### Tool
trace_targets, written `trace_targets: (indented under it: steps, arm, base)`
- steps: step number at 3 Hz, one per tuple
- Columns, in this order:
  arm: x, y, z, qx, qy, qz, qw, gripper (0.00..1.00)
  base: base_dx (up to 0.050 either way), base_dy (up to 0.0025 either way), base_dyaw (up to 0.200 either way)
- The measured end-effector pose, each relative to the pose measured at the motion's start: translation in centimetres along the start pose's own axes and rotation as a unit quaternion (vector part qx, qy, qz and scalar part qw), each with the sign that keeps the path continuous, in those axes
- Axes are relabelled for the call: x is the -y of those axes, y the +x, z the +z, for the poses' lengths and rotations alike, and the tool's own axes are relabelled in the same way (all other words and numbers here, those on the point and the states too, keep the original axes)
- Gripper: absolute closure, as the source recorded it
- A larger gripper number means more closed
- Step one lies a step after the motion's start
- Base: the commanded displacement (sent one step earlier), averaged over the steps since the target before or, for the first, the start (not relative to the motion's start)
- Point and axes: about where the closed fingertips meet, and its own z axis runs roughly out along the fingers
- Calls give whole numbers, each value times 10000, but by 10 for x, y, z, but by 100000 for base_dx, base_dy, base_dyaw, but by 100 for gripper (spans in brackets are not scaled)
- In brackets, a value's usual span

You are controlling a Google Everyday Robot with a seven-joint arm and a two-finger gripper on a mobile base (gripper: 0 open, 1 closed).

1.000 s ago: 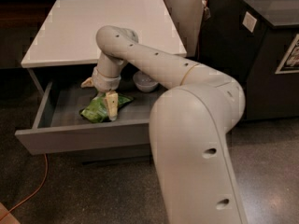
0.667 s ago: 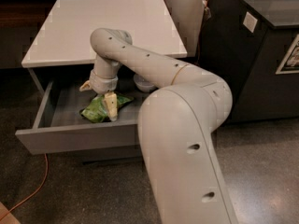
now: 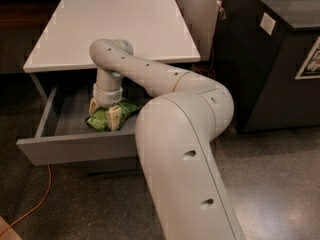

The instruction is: Pick green rice chip bag from top drawer and place on counter

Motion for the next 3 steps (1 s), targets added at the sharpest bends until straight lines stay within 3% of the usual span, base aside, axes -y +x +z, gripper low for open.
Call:
trace_targets:
  steps: [1,2,3]
  arm:
    - [-2,0,-4,-42,60,-11,10000,62]
    - [2,-9,-26,-114,379,-85,9992,93]
    - [6,-31,-74,-125,956,-246,9950,100]
  base:
    - [0,0,0]
    - [0,0,0]
    - [0,0,0]
